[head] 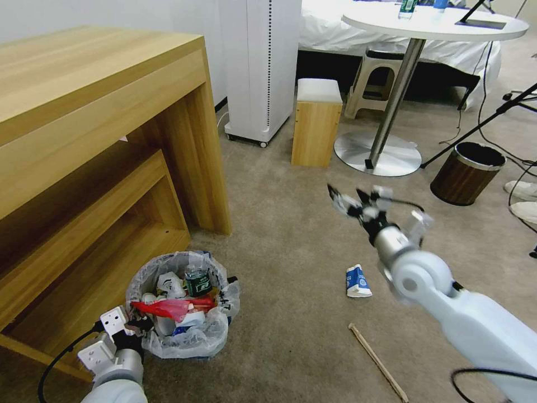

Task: Pick up the trash bin and place the garbage on the floor into it.

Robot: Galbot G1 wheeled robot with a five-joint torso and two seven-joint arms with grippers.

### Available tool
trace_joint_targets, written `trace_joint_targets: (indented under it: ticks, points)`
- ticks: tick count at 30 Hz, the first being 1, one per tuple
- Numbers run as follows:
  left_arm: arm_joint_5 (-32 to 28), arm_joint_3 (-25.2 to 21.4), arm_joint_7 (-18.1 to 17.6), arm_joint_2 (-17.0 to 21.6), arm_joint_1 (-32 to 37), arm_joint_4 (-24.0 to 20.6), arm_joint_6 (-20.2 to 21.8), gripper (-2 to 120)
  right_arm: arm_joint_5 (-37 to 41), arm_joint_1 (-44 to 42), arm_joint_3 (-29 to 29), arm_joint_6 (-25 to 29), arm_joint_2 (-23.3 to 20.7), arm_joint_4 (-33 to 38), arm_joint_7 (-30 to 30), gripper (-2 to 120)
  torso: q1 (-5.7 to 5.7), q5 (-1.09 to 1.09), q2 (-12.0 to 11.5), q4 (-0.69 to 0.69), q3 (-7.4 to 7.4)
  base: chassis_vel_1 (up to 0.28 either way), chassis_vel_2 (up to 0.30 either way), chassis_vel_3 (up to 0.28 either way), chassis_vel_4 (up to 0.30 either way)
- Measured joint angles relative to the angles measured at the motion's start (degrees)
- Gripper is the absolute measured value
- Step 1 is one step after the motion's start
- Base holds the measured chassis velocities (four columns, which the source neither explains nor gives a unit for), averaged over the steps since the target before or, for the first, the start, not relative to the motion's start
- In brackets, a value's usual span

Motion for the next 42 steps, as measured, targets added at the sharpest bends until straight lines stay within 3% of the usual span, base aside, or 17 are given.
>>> trace_joint_targets:
  ticks: [6, 11, 20, 23, 26, 34, 39, 42]
  points:
    - [-0.08, 0.09, 0.03, 0.11, -0.26, 0.23, -0.08, 1, -3.79, -4.42, -4.67, -0.72, -6.32, 0.1, 1.39, 100, 0.0, 0.01, 0.0, 0.0, 0.0, 0.0, 0.0, 0.0, 0.0]
    - [-0.06, 0.42, 0.08, 0.16, -0.57, 0.93, -0.13, 1, -5.27, -7.08, -7.14, -5.36, -10.17, 1.02, 1.66, 100, 0.0, -0.01, 0.0, 0.0, 0.0, 0.0, 0.0, 0.0, 0.0]
    - [-0.11, 0.49, 0.14, 0.45, -0.76, 1.49, -0.37, 1, -7.77, -7.07, -12.22, -8.1, -12.51, -0.21, 2.55, 97, 0.0, -0.01, 0.0, 0.01, 0.0, 0.0, 0.0, 0.0, 0.0]
    - [-0.2, 0.5, 0.17, 0.52, -0.88, 1.61, -0.41, 1, -7.35, -6.96, -13.12, -11.3, -13.49, -0.04, 1.59, 98, 0.0, 0.0, 0.0, 0.01, 0.0, 0.0, 0.0, 0.0, 0.0]
    - [-0.22, 0.49, 0.2, 0.59, -1.16, 2.31, -0.65, 1, -6.29, -6.35, -14.46, -18.74, -14.83, 0.12, 0.7, 100, 0.0, -0.02, 0.0, 0.01, 0.0, 0.0, 0.0, 0.0, 0.0]
    - [-0.22, 0.5, 0.24, 0.56, -1.36, 2.8, -0.88, 1, -6.22, -4.66, -16.89, -24.72, -14.9, -1.07, 1.22, 100, 0.0, 0.01, 0.0, 0.0, 0.0, 0.0, 0.0, 0.0, 0.0]
    - [-0.22, 0.5, 0.25, 0.47, -1.67, 3.38, -0.97, 1, -9.65, -3.08, -19.89, -29.56, -15.68, -2.53, -3.6, 100, 0.0, -0.01, 0.0, 0.01, 0.01, 0.0, 0.0, 0.0, 0.0]
    - [-0.21, 0.5, 0.27, 0.22, -1.99, 3.7, -1.09, 1, -11.19, -1.49, -22.92, -29.58, -14.91, -4.04, -3.53, 100, 0.0, -0.04, 0.0, -0.01, 0.0, 0.0, 0.0, 0.0, 0.0]
